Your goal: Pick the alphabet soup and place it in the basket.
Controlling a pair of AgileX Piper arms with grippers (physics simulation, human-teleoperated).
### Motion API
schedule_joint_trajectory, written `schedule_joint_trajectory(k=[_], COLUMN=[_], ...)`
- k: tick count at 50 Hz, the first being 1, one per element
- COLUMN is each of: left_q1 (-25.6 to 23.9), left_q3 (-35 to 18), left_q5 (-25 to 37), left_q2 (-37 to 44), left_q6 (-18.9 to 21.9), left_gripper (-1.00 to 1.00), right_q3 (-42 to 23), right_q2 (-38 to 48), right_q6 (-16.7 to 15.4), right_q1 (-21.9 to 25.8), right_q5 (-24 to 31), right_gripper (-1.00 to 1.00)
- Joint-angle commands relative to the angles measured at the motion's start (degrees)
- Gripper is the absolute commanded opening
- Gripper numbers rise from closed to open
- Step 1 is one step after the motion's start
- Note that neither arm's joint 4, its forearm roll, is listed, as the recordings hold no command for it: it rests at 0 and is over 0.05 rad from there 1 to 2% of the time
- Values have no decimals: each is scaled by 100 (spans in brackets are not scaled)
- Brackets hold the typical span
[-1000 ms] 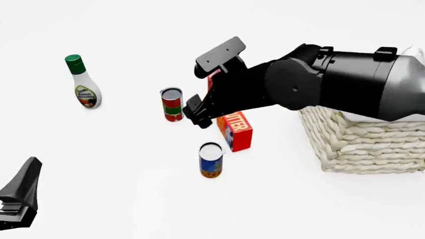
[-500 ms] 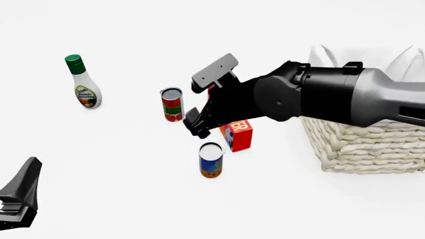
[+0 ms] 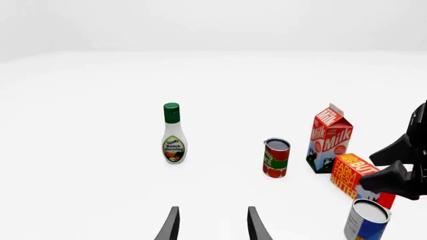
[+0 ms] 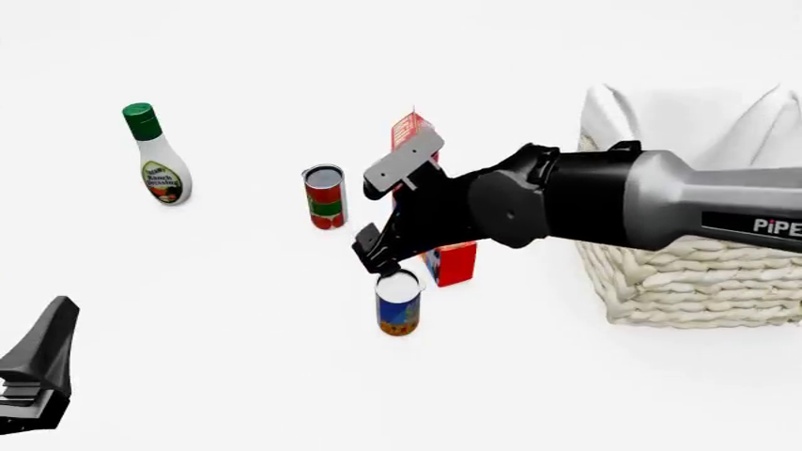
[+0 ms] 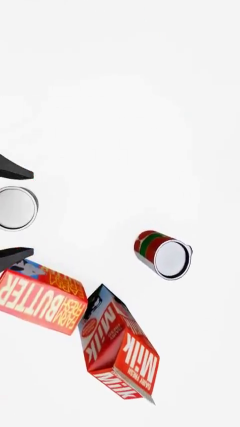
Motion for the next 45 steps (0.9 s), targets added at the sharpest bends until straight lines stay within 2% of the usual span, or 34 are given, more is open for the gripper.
schedule_joint_trajectory(k=[1,45], left_q1=[0,0], left_q3=[0,0], left_q5=[0,0], left_q2=[0,0], left_q6=[0,0], left_gripper=[100,100], right_q3=[54,461], right_q2=[140,483], right_q6=[-57,61], right_q1=[-26,21], right_q5=[-121,-526], right_gripper=[100,100])
